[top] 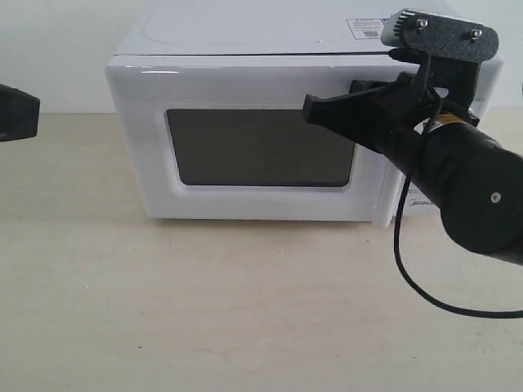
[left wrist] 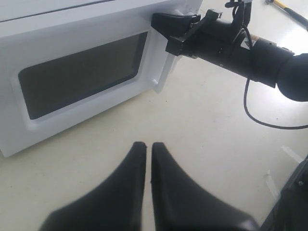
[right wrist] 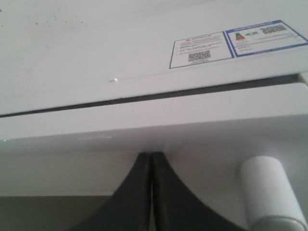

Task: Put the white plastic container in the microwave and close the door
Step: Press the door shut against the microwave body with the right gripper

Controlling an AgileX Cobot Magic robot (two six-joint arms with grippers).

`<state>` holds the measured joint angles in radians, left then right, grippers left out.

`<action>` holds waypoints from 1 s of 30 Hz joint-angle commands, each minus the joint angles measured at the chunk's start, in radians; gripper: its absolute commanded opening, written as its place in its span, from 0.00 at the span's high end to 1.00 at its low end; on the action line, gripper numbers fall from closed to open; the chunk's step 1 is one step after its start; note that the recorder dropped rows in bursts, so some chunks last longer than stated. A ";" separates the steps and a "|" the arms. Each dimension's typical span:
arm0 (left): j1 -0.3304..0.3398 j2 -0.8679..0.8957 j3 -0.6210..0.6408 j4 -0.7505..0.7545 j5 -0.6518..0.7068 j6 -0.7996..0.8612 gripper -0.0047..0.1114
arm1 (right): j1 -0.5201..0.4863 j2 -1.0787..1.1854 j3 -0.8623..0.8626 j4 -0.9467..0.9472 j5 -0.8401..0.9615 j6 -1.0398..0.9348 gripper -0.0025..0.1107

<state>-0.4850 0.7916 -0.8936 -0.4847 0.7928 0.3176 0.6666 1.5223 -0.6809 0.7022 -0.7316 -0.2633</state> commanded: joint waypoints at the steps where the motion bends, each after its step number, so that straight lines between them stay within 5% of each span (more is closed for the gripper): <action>1: -0.004 -0.007 0.004 0.002 -0.009 -0.002 0.92 | -0.009 0.006 -0.031 0.021 -0.039 -0.025 0.98; 17: -0.004 -0.005 0.004 0.002 -0.009 -0.002 0.92 | -0.040 0.003 -0.029 0.041 0.009 -0.047 0.98; 30: -0.004 -0.005 0.004 0.011 -0.024 -0.002 0.92 | -0.038 -0.204 0.000 0.060 0.217 -0.210 0.98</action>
<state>-0.4850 0.7916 -0.8936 -0.4828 0.7836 0.3176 0.6363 1.3768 -0.7060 0.7513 -0.5467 -0.4320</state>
